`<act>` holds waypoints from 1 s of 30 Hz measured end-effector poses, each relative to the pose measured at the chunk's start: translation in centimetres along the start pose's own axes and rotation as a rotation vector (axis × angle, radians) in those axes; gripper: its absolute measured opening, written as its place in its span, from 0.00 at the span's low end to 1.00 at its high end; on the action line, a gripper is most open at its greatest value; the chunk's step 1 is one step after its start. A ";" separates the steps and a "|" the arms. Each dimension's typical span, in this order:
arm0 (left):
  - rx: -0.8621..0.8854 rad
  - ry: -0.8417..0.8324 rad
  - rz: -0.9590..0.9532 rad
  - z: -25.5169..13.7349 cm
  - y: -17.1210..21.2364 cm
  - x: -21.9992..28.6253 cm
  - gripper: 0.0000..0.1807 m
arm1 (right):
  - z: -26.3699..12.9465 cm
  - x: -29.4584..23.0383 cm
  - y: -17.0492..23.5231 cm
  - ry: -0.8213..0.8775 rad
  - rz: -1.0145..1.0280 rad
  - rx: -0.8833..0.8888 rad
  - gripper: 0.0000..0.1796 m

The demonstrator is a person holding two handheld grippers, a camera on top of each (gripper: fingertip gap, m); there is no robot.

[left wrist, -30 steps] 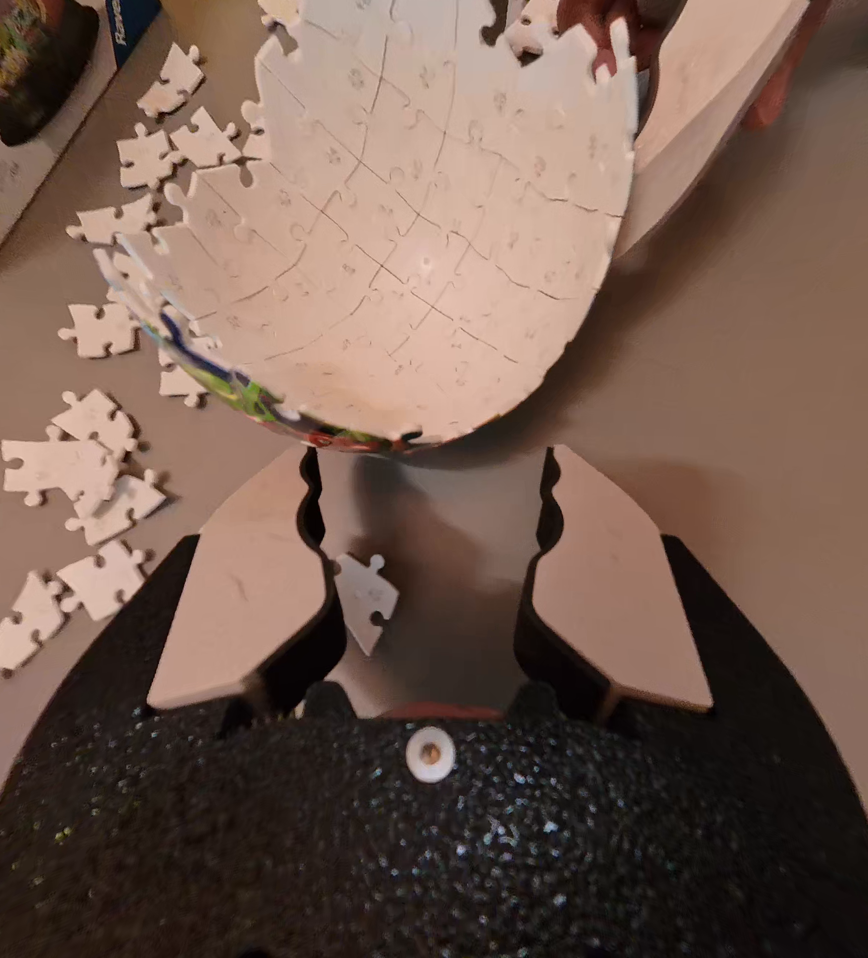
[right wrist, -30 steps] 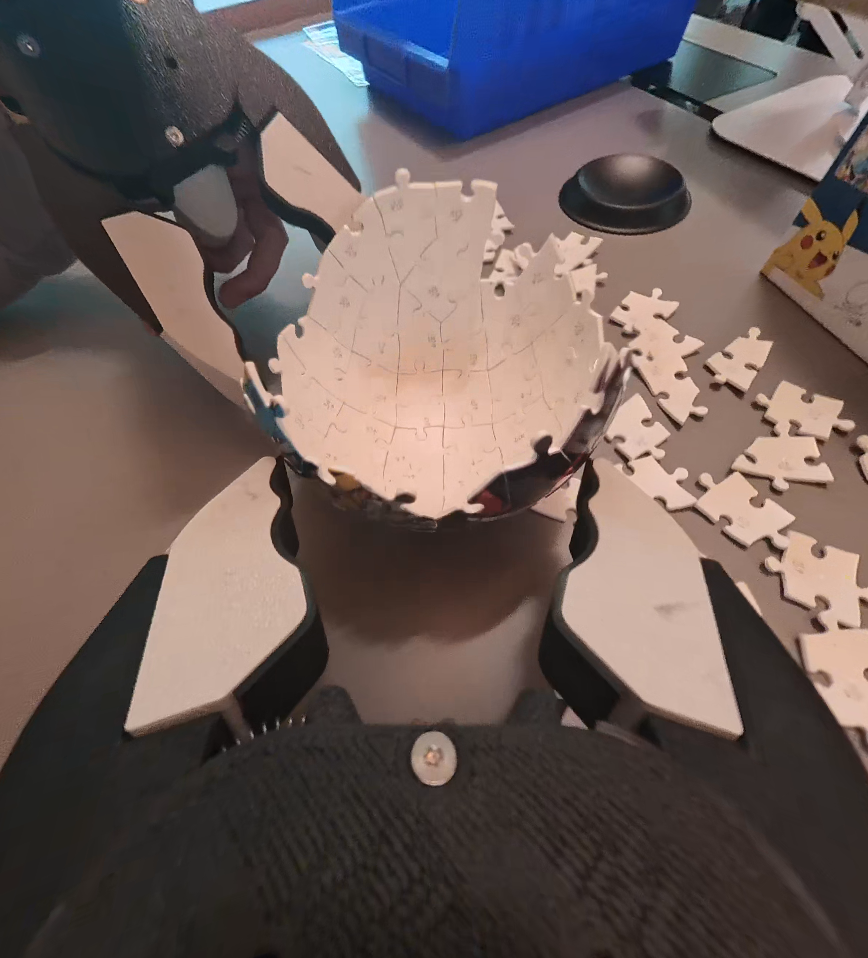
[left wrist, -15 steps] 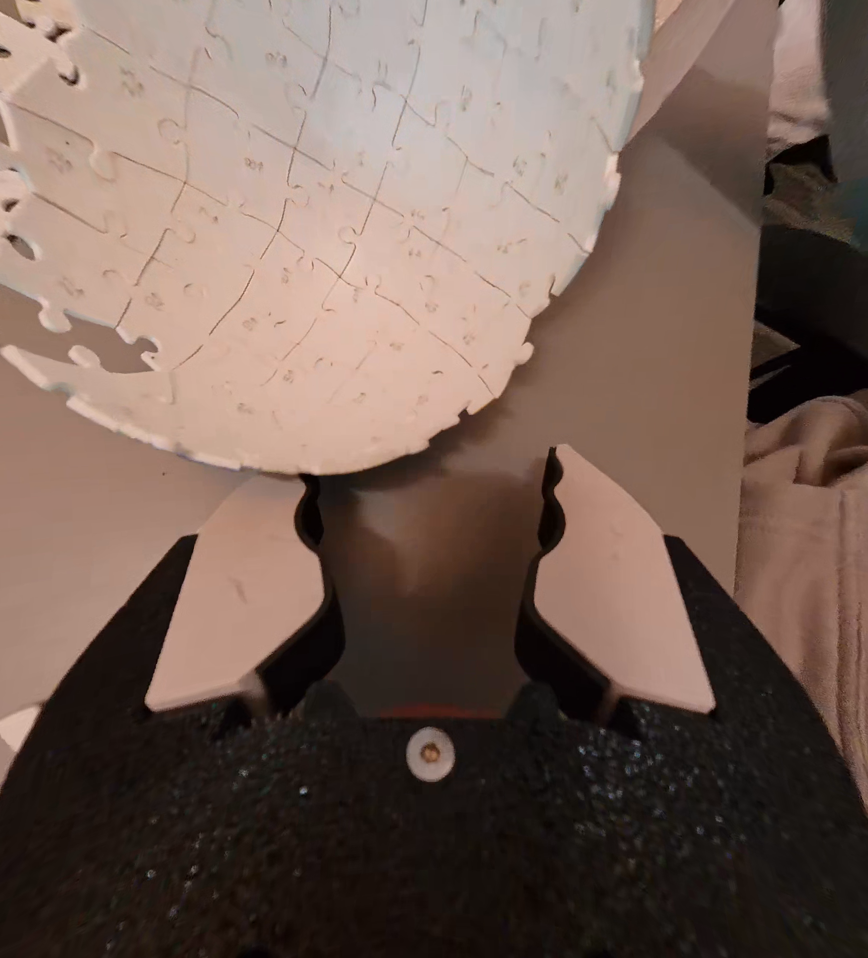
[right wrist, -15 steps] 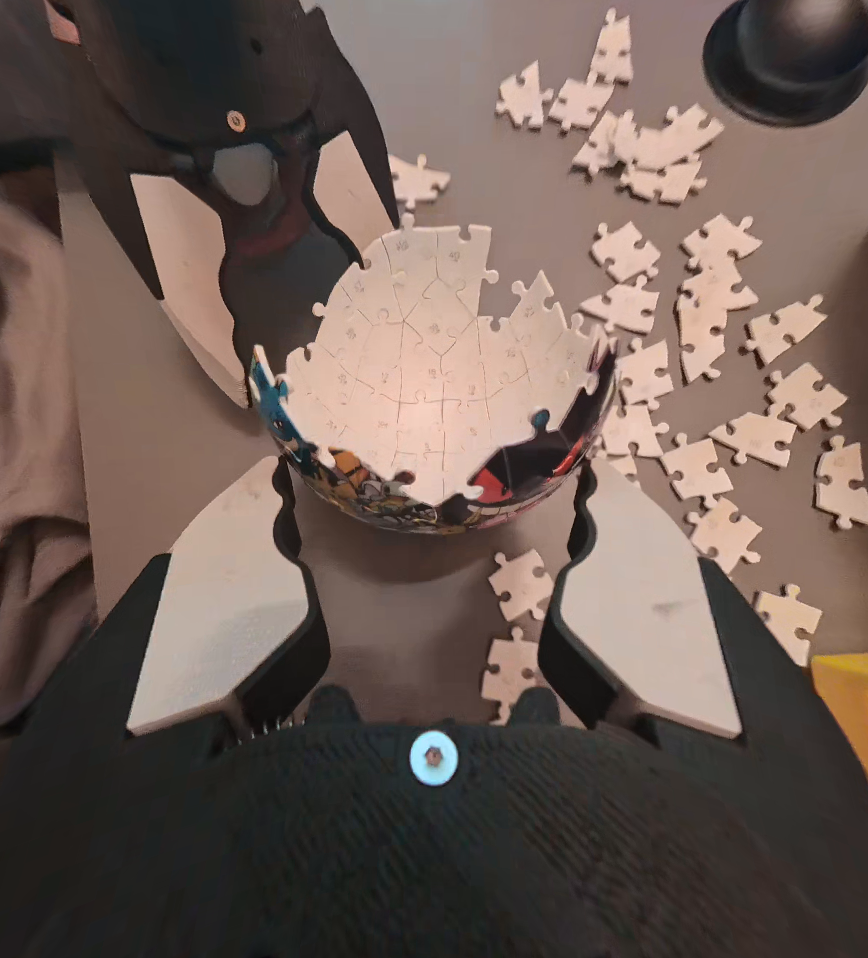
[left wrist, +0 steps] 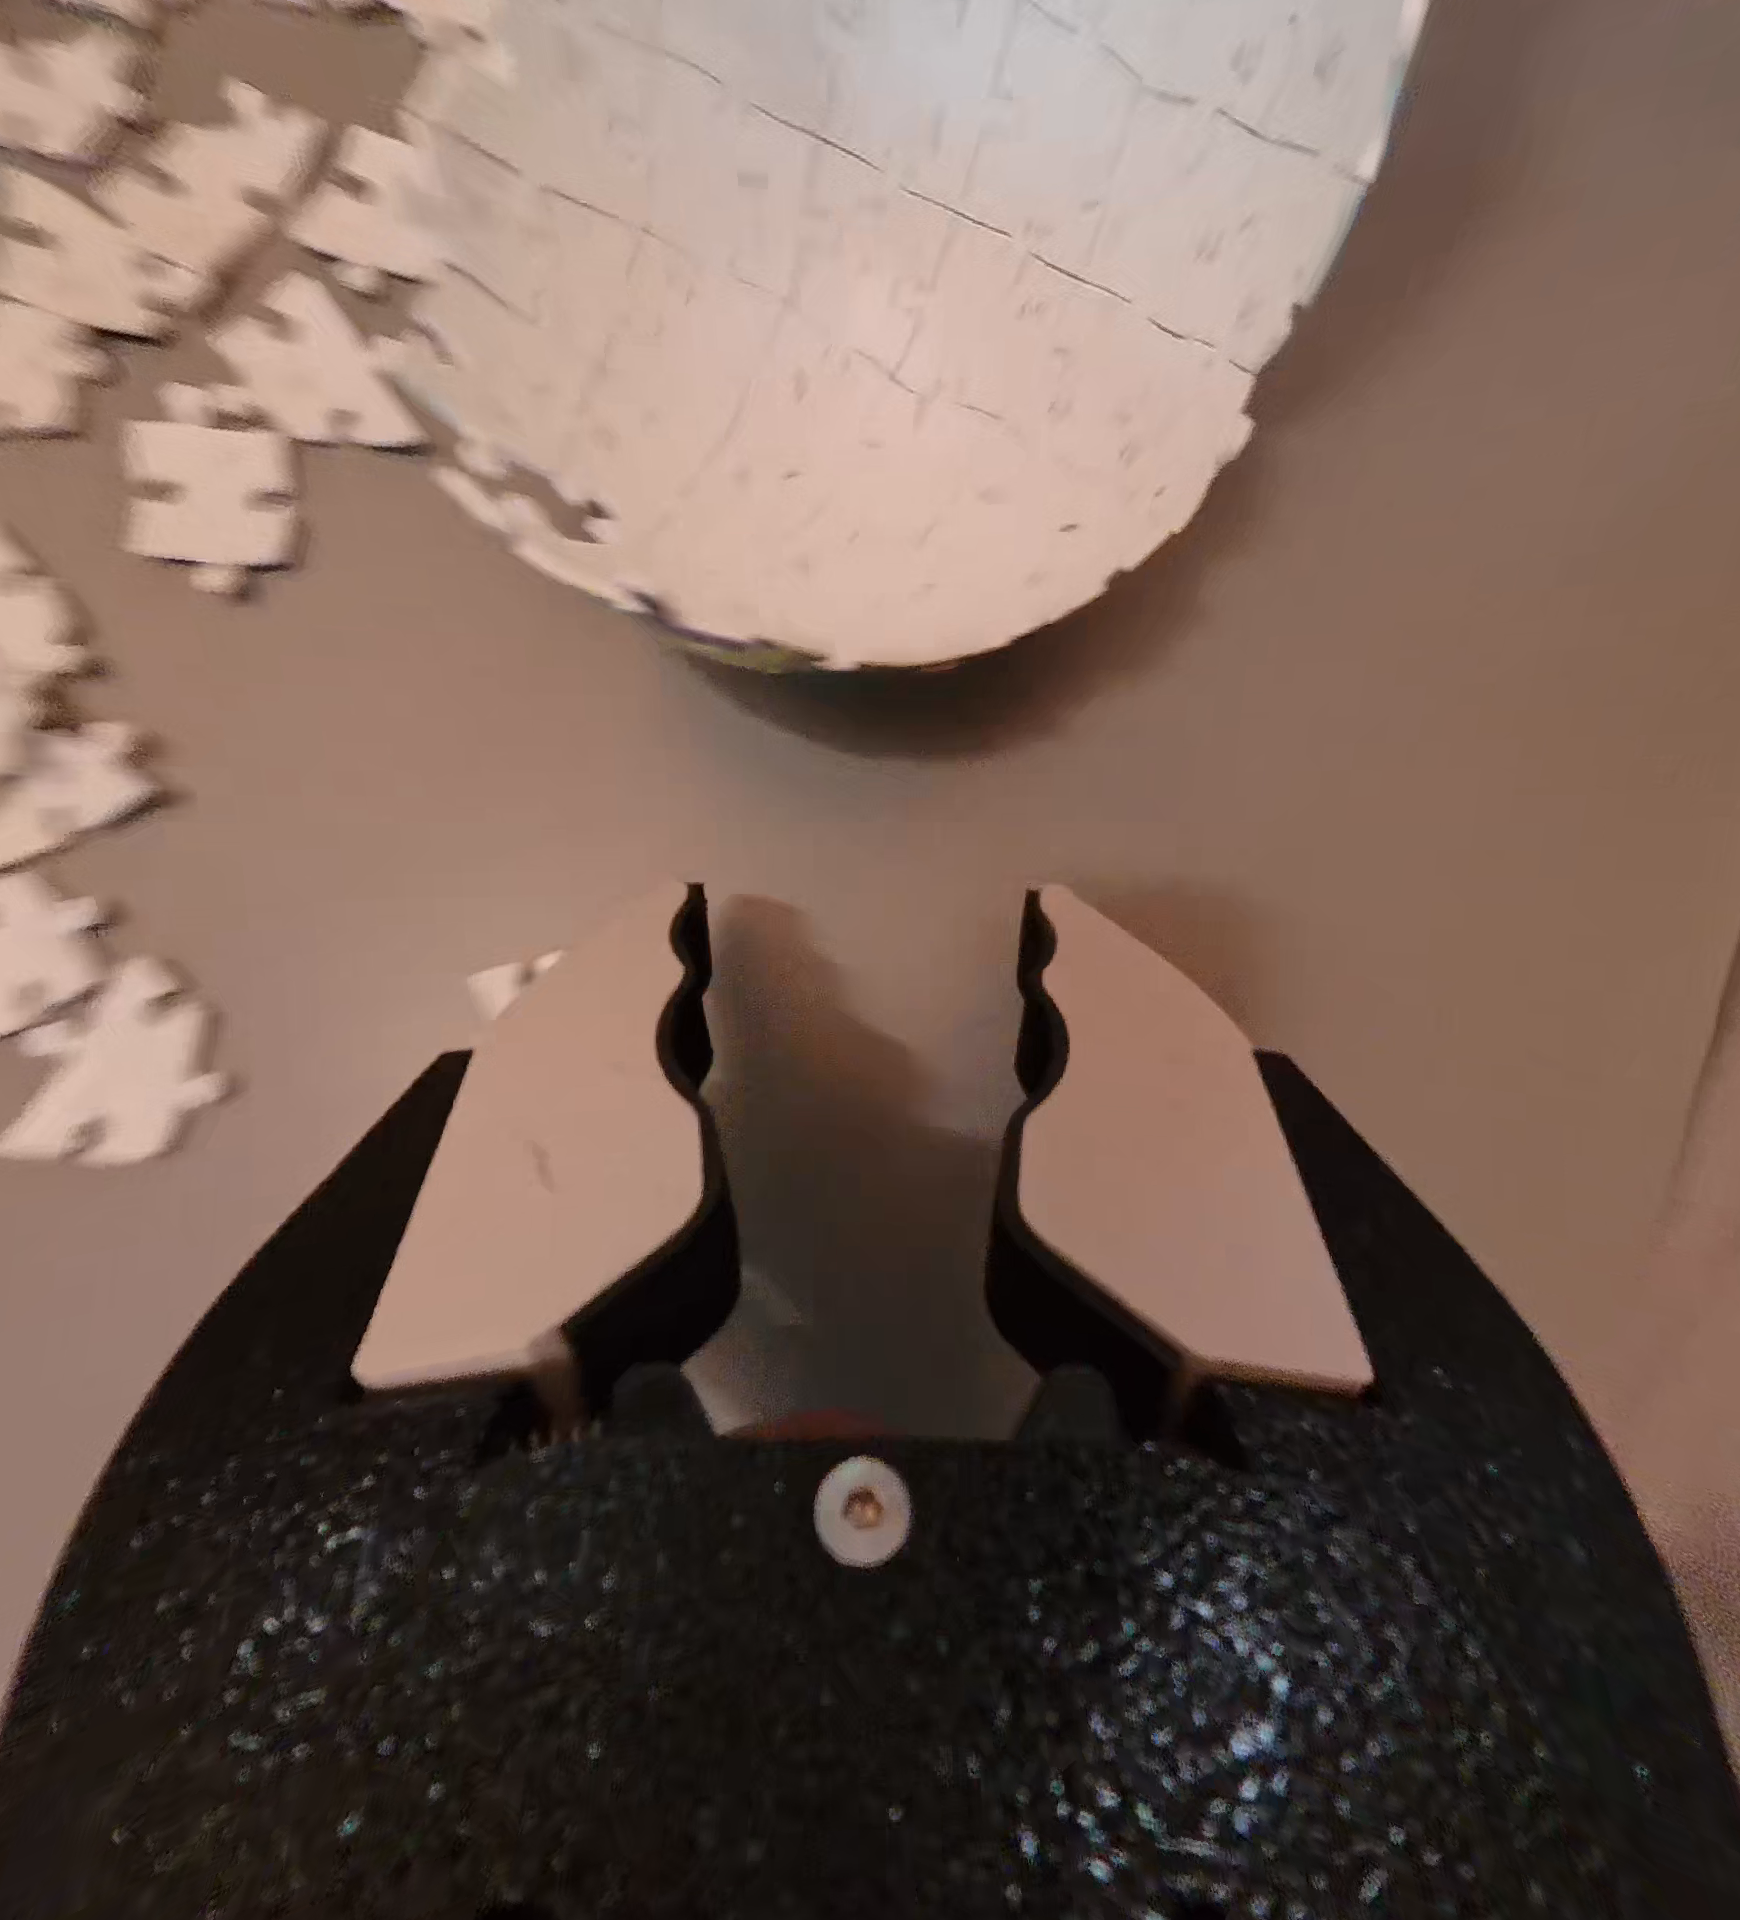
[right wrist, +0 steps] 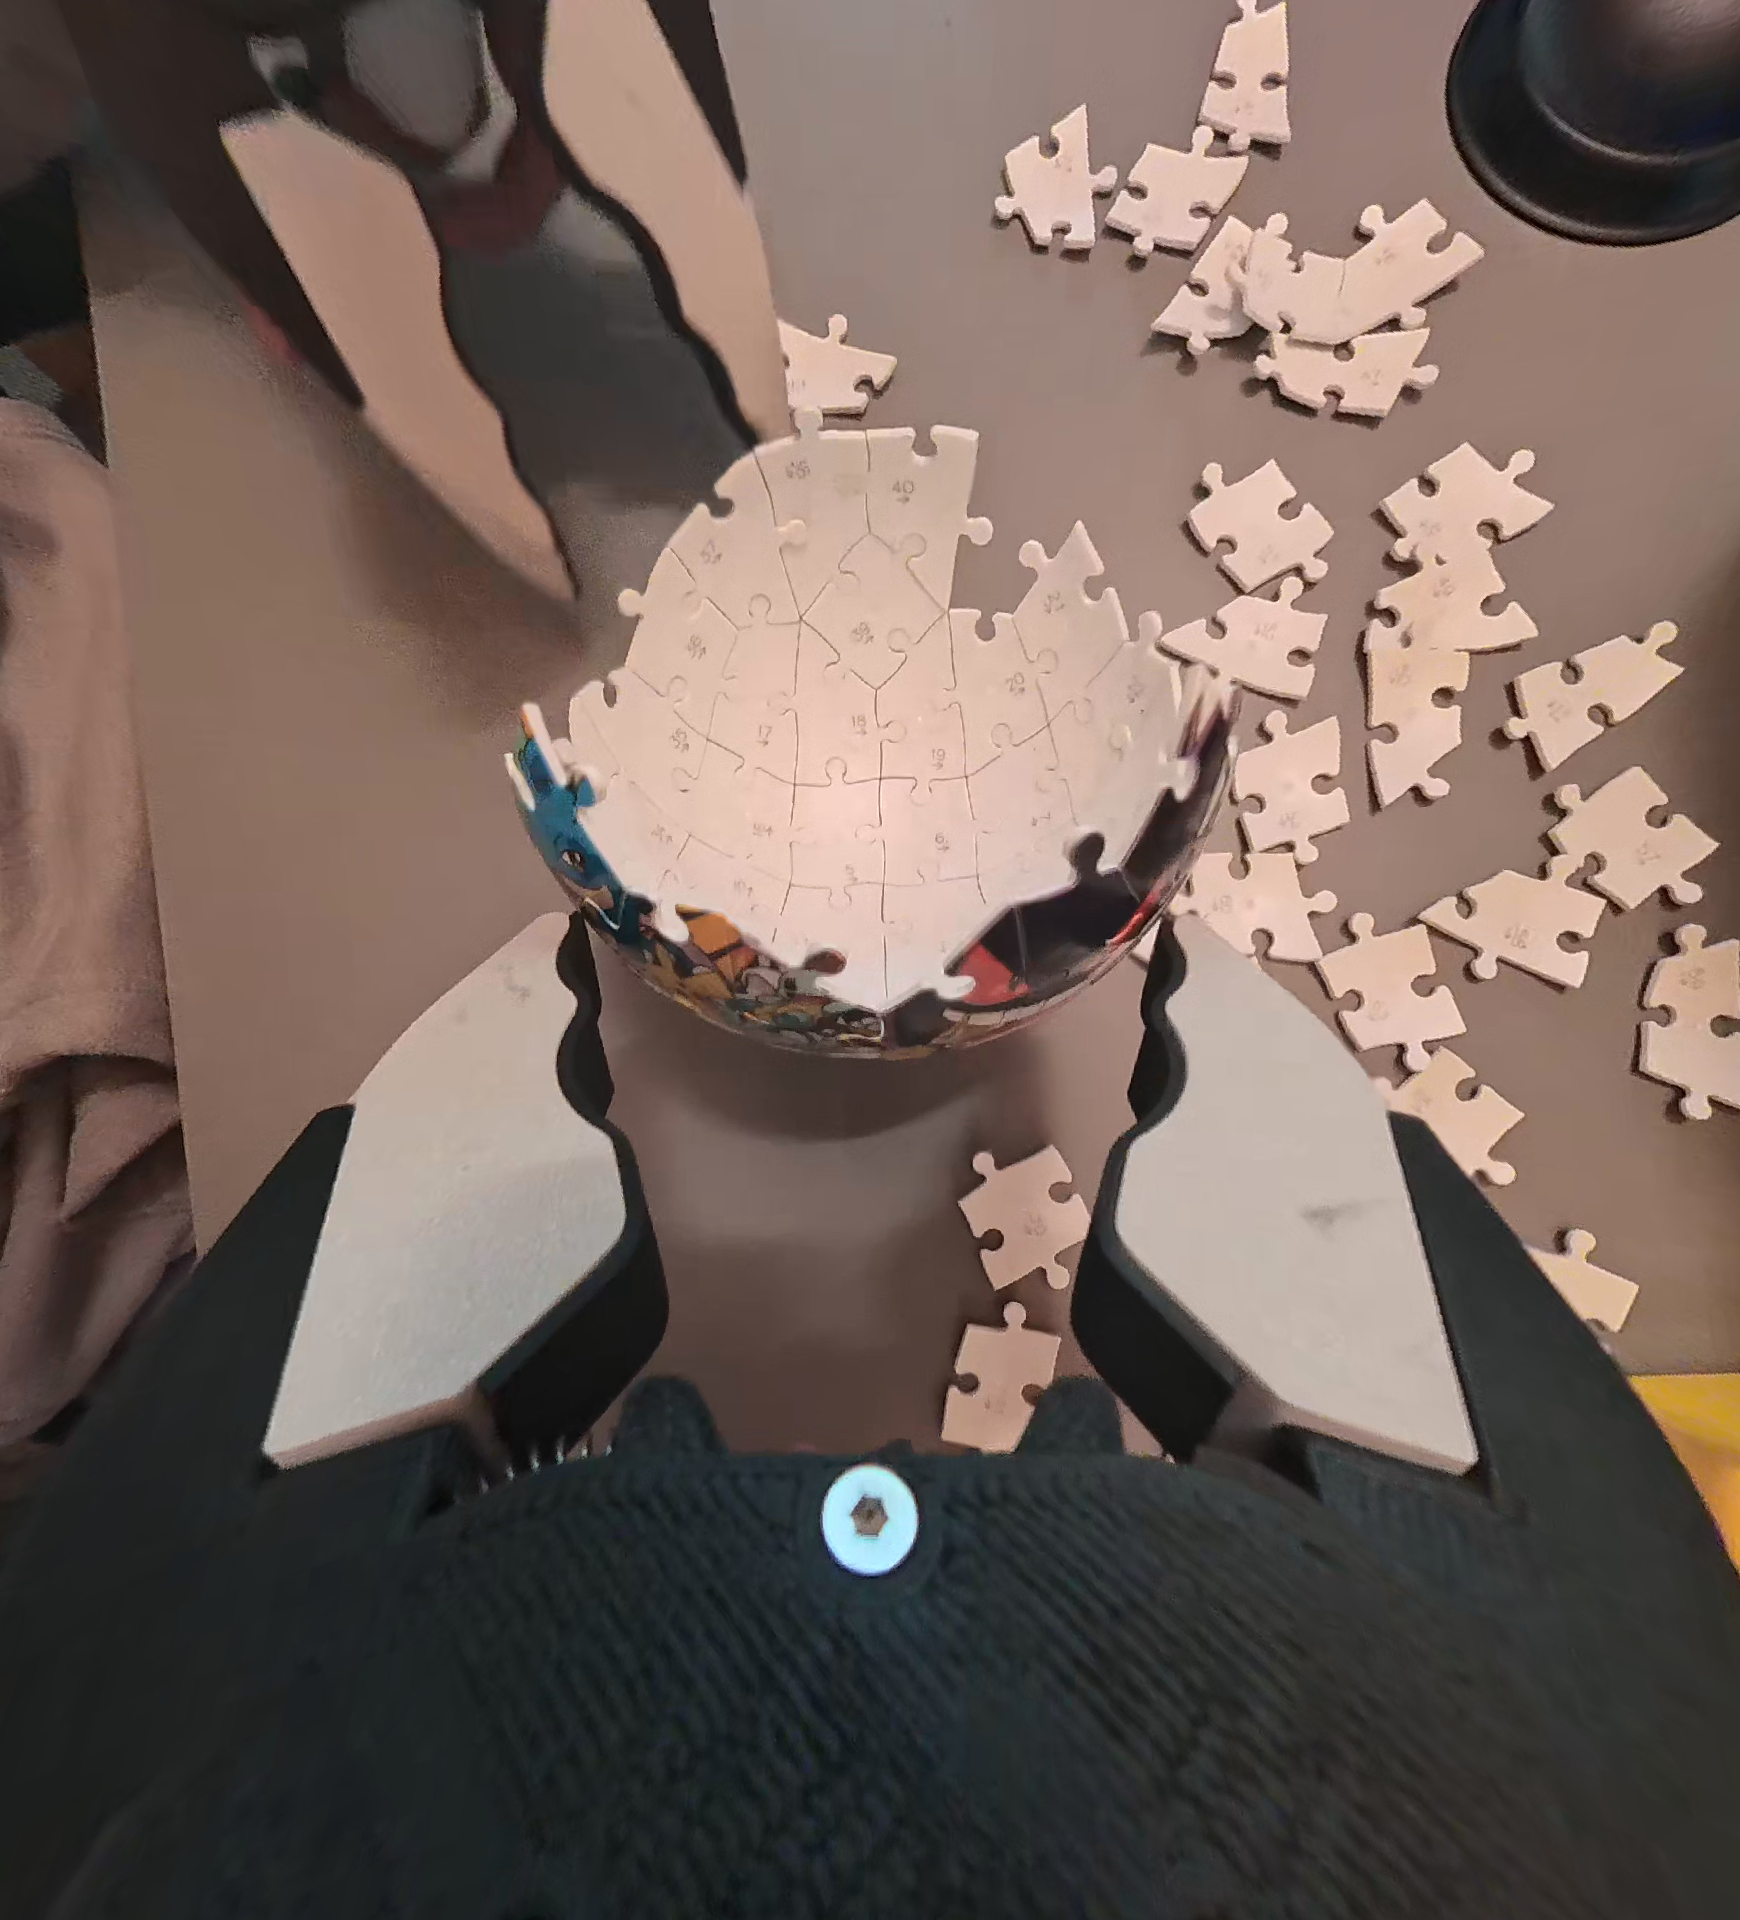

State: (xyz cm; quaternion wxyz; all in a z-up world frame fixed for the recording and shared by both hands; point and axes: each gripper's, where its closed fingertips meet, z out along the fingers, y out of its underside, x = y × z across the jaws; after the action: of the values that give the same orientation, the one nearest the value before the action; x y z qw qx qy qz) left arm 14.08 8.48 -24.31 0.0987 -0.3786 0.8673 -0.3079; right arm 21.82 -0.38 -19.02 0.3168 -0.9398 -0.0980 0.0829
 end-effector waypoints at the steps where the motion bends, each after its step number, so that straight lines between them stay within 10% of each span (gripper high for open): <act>1: 0.015 -0.040 0.017 -1.2 -0.4 -0.8 0.30 | 0.0 0.0 -0.1 0.001 -0.006 0.004 0.55; 11: -0.001 -0.069 0.364 -1.3 -8.3 -2.2 0.00 | 0.8 -0.3 -1.8 -0.008 -0.053 -0.008 0.55; 30: -0.224 0.090 0.721 5.3 -5.9 -4.3 0.00 | 0.9 -0.3 -3.2 -0.039 -0.030 0.123 0.54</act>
State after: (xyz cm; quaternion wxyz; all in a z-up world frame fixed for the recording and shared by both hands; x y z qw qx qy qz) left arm 22.69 6.02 -25.12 0.1203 -0.0435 0.9766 -0.1731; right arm 20.88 2.53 -17.72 0.3734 -0.9151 -0.1126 0.1024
